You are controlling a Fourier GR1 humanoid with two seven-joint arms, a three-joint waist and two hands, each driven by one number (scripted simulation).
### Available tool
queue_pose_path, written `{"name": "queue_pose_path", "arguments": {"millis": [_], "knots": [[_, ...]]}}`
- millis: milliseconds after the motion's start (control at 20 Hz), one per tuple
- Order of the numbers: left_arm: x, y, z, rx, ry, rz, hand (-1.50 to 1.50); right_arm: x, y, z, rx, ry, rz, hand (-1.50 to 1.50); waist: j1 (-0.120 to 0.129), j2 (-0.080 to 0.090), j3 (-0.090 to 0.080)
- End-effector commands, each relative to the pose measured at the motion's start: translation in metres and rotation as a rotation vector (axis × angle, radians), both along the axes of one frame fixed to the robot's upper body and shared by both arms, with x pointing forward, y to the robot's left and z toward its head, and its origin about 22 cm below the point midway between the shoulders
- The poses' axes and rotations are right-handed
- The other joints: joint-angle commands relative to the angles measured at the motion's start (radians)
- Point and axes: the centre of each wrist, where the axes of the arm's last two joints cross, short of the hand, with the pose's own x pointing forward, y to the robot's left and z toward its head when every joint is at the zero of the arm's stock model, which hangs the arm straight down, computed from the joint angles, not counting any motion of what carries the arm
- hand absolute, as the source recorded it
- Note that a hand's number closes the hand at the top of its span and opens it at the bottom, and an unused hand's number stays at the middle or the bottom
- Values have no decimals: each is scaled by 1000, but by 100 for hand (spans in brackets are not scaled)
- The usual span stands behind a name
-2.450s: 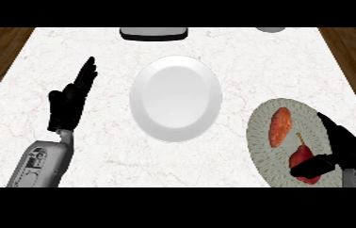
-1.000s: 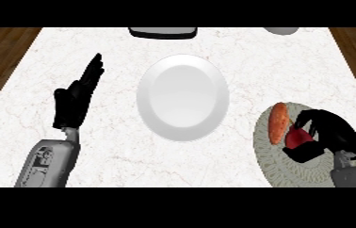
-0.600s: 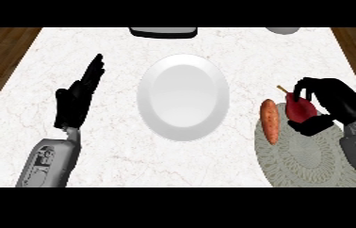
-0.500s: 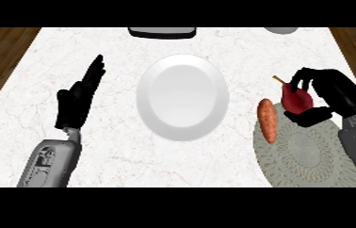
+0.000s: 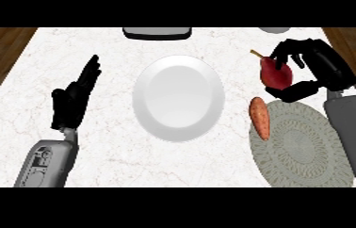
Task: Pick the pear from the placemat and place it in the plate
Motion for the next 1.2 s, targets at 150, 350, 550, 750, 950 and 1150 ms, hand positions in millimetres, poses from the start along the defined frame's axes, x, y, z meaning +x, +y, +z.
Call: {"name": "queue_pose_path", "arguments": {"millis": [150,350,550,750,950,1150], "knots": [[-4,14,-2,5,12,9,0,24,78,6,60,83,159,150,-4,-1,-1],[1,-10,15,-7,10,-16,0,22,141,-3,61,150,172,150,-2,-2,-1],[-4,-15,3,15,-13,1,0,14,171,-26,79,184,206,150,-8,-2,-1],[0,19,4,11,13,-17,0,17,221,-41,5,186,210,150,4,2,-1],[6,-3,-2,13,-9,8,0,8,239,-62,-193,144,158,150,4,4,-1],[9,-10,0,9,11,1,0,21,238,-74,-160,287,78,150,16,6,-1]]}}
